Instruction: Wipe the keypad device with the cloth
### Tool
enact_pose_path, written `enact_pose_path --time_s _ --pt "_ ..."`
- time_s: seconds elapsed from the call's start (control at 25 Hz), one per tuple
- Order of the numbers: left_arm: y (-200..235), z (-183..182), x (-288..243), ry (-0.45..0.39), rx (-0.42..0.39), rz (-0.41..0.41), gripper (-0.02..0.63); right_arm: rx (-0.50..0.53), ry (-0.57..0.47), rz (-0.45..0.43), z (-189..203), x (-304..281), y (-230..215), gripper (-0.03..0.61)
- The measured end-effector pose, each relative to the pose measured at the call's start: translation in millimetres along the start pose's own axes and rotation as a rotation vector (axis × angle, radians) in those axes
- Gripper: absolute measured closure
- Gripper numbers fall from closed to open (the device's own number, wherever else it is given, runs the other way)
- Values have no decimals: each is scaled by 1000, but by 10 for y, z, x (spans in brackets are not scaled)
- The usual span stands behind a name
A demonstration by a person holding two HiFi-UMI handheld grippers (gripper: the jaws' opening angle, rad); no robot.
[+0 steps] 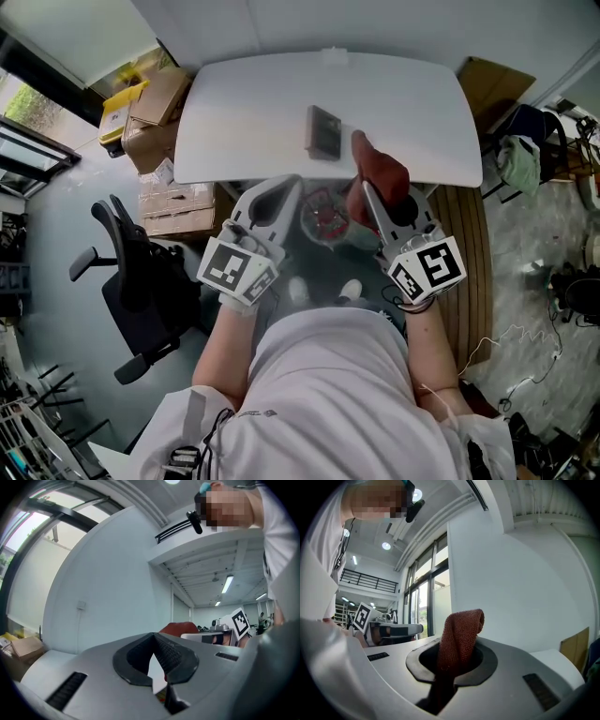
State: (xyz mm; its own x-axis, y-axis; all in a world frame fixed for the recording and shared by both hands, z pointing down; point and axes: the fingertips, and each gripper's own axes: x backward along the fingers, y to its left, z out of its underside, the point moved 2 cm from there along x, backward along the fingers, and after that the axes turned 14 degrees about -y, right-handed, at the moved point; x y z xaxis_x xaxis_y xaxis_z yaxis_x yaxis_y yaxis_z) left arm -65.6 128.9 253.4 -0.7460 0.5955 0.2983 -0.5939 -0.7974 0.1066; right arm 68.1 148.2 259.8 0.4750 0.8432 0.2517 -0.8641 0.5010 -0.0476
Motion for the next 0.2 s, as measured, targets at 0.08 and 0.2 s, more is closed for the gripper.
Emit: enact_pose_path --time_s 0.08,0.2 --pt "34 7 16 8 3 1 603 -1 3 2 13 -22 26 525" --pt "78 11 44 13 20 2 603 -3 7 3 31 -57 81 525"
